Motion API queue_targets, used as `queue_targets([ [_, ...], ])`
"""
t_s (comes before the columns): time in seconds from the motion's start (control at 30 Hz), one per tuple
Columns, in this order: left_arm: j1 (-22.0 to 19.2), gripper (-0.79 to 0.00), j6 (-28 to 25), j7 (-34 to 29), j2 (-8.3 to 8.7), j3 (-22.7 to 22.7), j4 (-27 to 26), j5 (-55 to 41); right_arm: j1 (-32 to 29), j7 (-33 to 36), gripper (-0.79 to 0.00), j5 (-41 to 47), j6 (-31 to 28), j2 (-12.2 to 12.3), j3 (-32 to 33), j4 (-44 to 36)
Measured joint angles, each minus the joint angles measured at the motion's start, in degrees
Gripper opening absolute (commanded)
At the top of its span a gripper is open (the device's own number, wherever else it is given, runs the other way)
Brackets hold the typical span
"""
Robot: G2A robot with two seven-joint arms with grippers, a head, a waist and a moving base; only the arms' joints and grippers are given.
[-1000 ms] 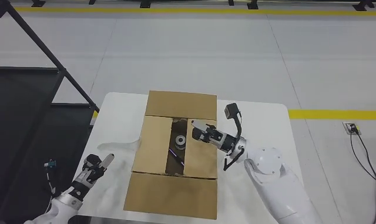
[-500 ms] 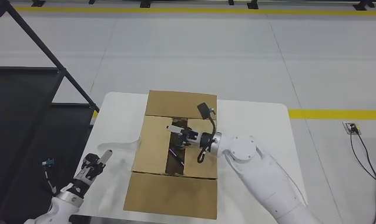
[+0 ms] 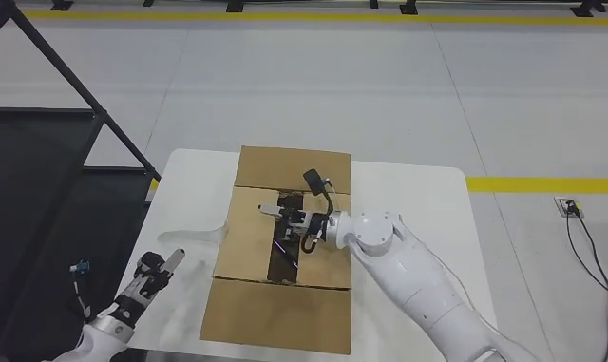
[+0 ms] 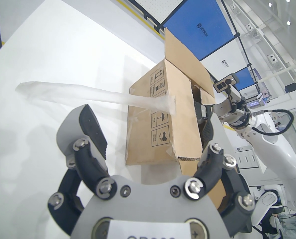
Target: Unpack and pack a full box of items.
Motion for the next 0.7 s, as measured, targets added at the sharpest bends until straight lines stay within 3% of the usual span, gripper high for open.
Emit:
queue_targets([
  [0.7,4.1,0.0,-7.5,-1.3,0.29,-1.3,-2.3,4.1,5.2,2.2,0.0,3.1,-5.9,-4.4,-1.4,9.2],
])
